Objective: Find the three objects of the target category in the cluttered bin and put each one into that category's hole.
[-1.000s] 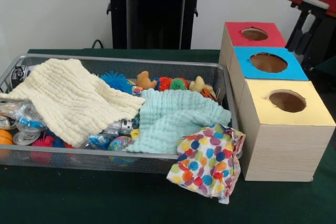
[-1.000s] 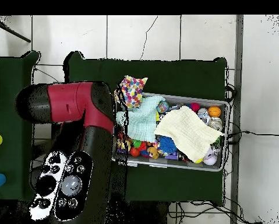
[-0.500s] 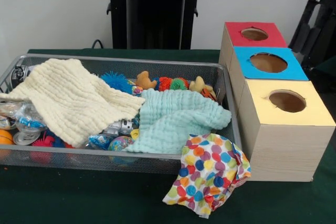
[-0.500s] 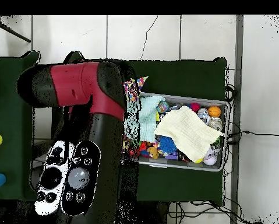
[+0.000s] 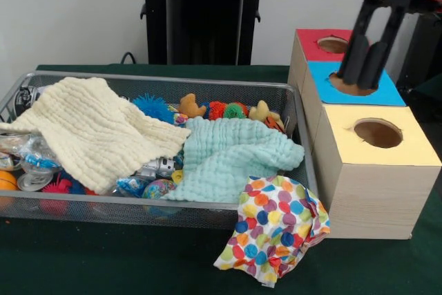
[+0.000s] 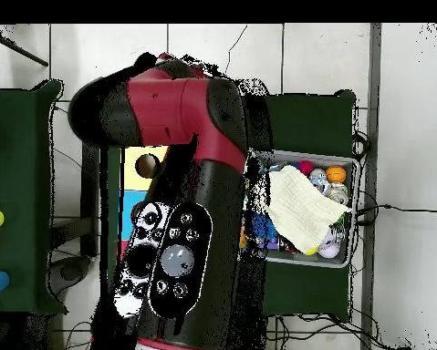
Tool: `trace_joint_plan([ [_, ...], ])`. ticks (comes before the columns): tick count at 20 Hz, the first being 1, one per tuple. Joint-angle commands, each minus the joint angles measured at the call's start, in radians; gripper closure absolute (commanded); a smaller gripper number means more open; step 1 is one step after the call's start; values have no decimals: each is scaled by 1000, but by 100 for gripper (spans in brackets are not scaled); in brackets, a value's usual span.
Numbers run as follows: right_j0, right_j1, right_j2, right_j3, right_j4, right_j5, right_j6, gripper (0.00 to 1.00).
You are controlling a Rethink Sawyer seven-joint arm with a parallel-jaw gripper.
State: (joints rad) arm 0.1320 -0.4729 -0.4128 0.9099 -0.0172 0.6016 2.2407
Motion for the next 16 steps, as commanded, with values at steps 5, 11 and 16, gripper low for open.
trace_joint_plan([
  [5,-60,50,126,14,-68,-7,-102,100],
  [11,-97,18,221,72,-27,68,-170,0],
  [16,-82,22,203,83,-57,40,-116,0],
])
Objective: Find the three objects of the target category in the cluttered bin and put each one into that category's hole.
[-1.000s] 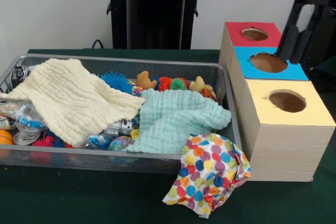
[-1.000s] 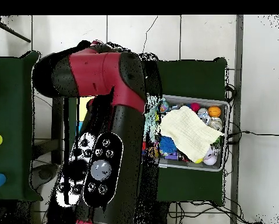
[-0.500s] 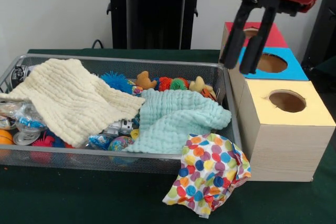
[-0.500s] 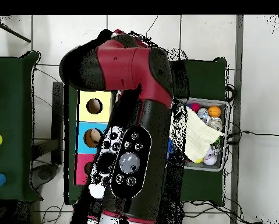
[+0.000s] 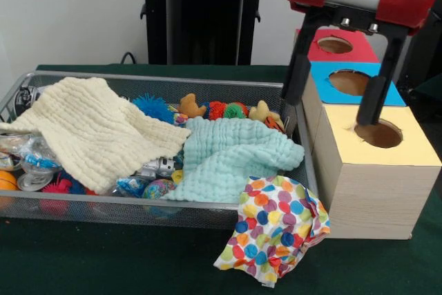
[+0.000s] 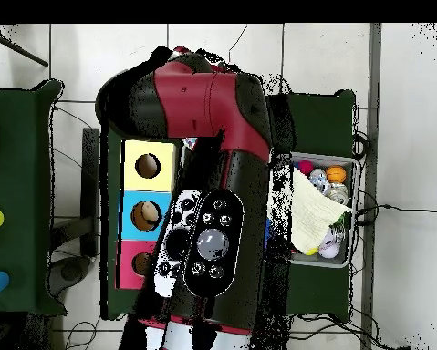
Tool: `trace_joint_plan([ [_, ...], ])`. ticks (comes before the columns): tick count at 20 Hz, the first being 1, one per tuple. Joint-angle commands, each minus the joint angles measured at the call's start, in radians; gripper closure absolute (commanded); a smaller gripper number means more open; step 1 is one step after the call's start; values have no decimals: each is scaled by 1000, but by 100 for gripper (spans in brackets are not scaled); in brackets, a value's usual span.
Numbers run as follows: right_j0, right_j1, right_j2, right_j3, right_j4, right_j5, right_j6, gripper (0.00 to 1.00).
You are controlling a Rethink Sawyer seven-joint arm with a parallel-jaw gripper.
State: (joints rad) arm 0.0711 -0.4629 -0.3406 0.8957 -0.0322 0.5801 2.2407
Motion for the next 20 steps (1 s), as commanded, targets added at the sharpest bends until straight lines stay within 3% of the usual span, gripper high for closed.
trace_joint_plan([
  [1,-12,18,114,96,-46,45,-81,0],
  [10,52,77,-29,49,-127,-68,66,0],
  [14,32,85,-12,47,-117,-48,52,0],
  [20,-20,79,97,145,-39,-25,54,0],
])
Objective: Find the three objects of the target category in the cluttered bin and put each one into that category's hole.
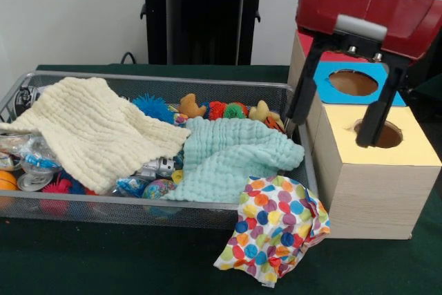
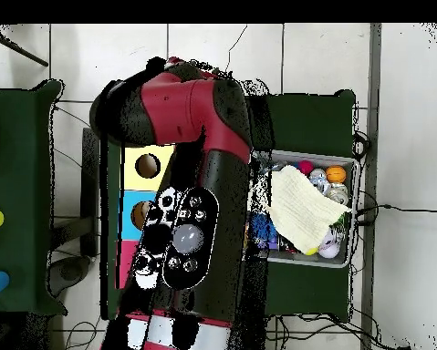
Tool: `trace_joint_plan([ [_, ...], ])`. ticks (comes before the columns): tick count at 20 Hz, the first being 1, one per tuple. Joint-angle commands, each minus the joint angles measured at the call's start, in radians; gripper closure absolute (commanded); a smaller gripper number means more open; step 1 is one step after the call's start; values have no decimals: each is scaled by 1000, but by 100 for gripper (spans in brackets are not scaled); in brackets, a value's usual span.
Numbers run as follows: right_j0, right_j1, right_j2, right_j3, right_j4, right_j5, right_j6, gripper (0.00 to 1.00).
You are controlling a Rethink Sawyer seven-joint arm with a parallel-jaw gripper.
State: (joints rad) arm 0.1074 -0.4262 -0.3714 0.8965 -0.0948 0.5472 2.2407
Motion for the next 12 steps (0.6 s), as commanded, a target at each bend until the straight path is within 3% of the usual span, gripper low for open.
trace_joint_plan([
  [1,-62,44,137,152,26,1,51,0],
  [12,-108,43,187,187,6,-56,24,0],
])
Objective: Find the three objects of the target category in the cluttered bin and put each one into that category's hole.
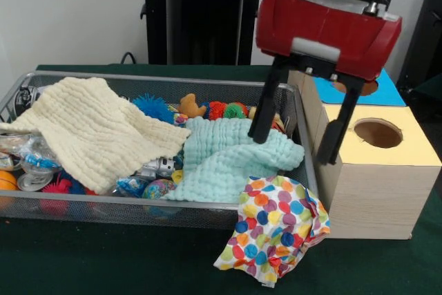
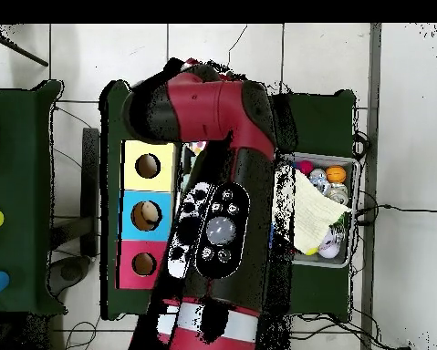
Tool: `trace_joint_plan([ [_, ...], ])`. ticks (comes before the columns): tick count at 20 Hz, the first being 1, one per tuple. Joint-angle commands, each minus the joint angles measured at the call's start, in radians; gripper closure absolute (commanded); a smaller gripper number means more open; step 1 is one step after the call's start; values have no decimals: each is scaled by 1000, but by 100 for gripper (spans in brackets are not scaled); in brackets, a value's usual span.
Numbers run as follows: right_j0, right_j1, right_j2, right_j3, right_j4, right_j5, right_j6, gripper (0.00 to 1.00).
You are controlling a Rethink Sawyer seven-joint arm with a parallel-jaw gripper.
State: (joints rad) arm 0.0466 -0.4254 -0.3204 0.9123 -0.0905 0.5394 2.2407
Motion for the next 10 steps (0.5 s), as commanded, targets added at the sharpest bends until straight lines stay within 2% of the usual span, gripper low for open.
trace_joint_plan([
  [1,-47,48,135,168,-3,-57,29,0],
  [10,-51,58,176,201,8,-34,28,0],
])
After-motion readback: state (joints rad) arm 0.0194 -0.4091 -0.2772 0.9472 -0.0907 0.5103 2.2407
